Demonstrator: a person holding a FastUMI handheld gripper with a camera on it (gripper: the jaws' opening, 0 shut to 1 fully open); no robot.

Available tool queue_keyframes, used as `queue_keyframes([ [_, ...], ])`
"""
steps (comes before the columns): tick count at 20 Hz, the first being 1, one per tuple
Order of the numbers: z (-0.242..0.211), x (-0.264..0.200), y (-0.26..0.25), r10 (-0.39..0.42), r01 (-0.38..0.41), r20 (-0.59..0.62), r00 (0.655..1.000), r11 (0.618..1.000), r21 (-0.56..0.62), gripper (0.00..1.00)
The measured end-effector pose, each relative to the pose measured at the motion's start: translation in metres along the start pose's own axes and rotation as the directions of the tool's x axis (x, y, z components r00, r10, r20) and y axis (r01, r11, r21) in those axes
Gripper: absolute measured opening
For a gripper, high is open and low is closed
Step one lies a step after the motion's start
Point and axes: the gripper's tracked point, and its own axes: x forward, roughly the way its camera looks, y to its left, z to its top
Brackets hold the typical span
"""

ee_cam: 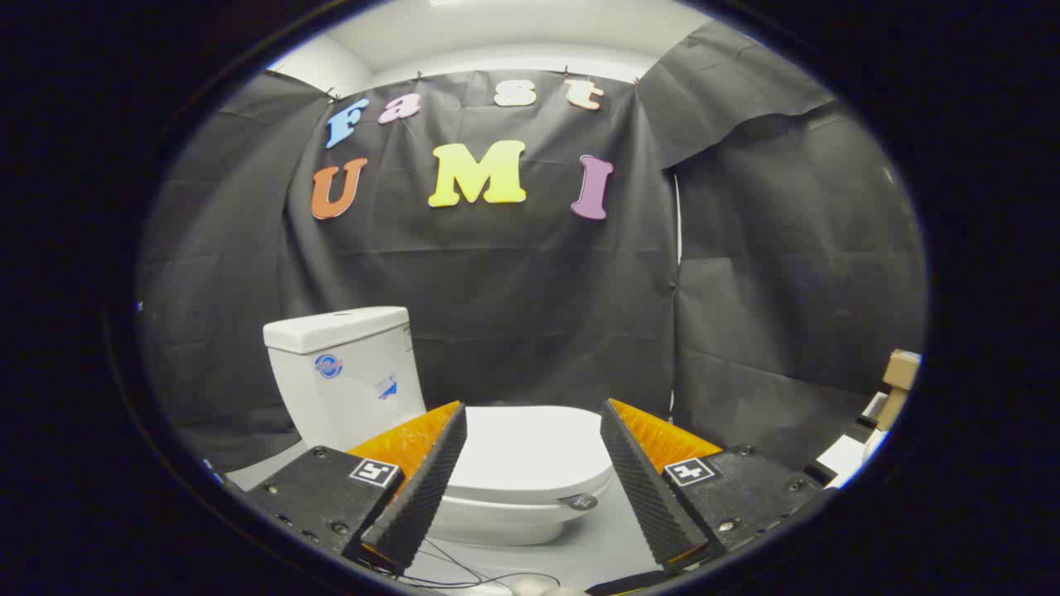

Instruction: Open the toilet lid.

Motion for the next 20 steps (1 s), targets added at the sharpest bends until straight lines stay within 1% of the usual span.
queue_keyframes([
  [10, 0.005, 0.0, -0.002, -0.008, 0.008, 0.012, 1.0, 1.0, -0.002, 1.0],
  [16, 0.011, -0.003, 0.003, 0.0, 0.0, 0.029, 1.0, 1.0, -0.013, 1.0],
  [20, 0.013, -0.002, 0.005, 0.011, -0.011, 0.027, 1.0, 1.0, 0.002, 1.0],
])
